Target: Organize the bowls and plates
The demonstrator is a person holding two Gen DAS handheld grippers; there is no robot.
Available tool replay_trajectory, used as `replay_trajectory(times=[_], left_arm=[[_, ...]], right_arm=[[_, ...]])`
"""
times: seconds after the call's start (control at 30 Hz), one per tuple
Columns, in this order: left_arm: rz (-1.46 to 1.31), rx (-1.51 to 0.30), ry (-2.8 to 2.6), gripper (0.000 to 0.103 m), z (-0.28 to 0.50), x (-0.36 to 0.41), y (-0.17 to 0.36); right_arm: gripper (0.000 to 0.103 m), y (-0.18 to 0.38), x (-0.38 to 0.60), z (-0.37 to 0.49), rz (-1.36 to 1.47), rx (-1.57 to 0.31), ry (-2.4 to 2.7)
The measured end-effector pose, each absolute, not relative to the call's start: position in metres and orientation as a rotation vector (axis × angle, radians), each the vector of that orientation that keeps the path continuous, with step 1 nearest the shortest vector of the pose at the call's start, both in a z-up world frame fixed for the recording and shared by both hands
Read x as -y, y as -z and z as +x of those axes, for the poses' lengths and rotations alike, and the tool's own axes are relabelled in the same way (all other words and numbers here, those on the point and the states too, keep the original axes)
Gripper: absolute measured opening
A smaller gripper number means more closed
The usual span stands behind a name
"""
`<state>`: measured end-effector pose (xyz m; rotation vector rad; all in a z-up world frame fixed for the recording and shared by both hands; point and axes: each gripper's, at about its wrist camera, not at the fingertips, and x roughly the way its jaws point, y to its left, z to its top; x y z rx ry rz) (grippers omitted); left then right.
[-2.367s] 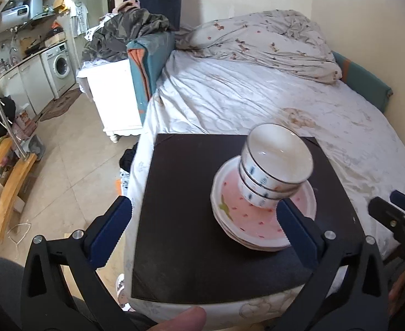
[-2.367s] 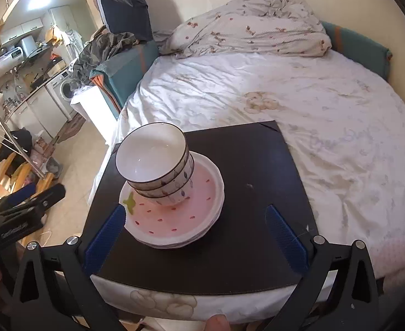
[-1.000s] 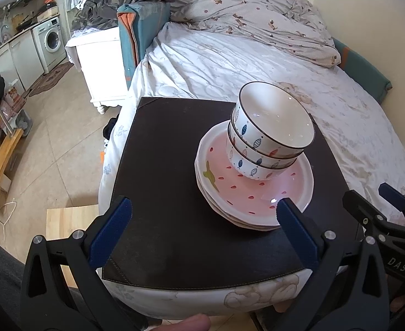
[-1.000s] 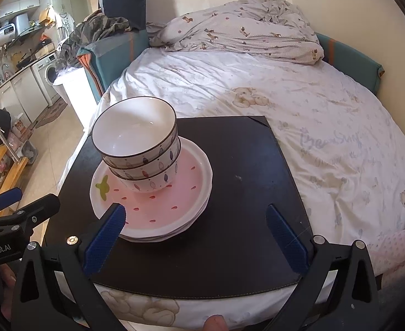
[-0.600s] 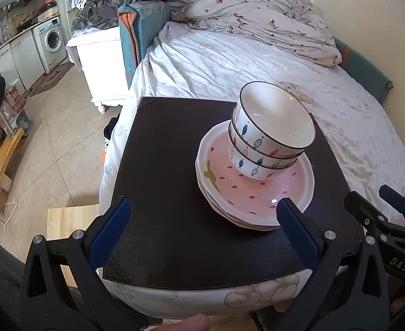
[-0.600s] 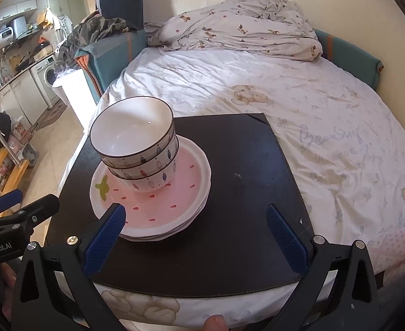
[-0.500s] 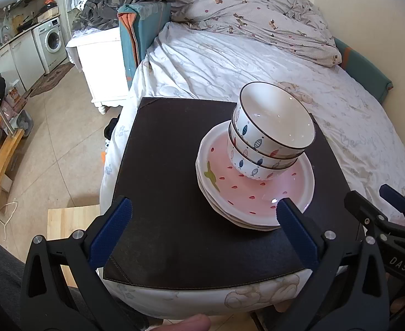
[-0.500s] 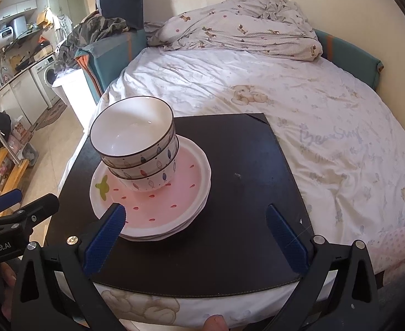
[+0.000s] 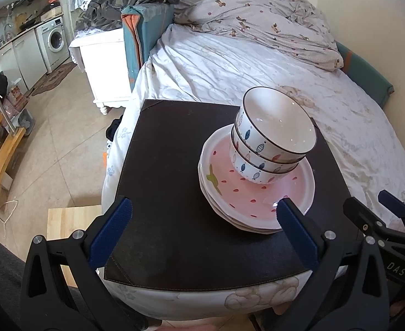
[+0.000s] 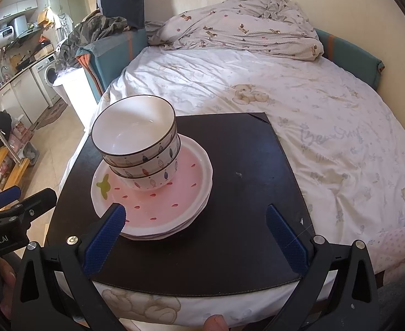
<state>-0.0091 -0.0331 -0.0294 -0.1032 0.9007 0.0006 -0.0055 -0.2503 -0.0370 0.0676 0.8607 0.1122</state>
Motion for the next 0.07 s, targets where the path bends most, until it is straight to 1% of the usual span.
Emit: replay_trajectory(times=[0.07], left_arm=[[-0.108,-0.902,0.010,0.103,-0.0086,0.0331,0.0290]], right_arm=[[0.103,0.0370,0.2503,-0.0056,0.068,-0.861,-0.113]])
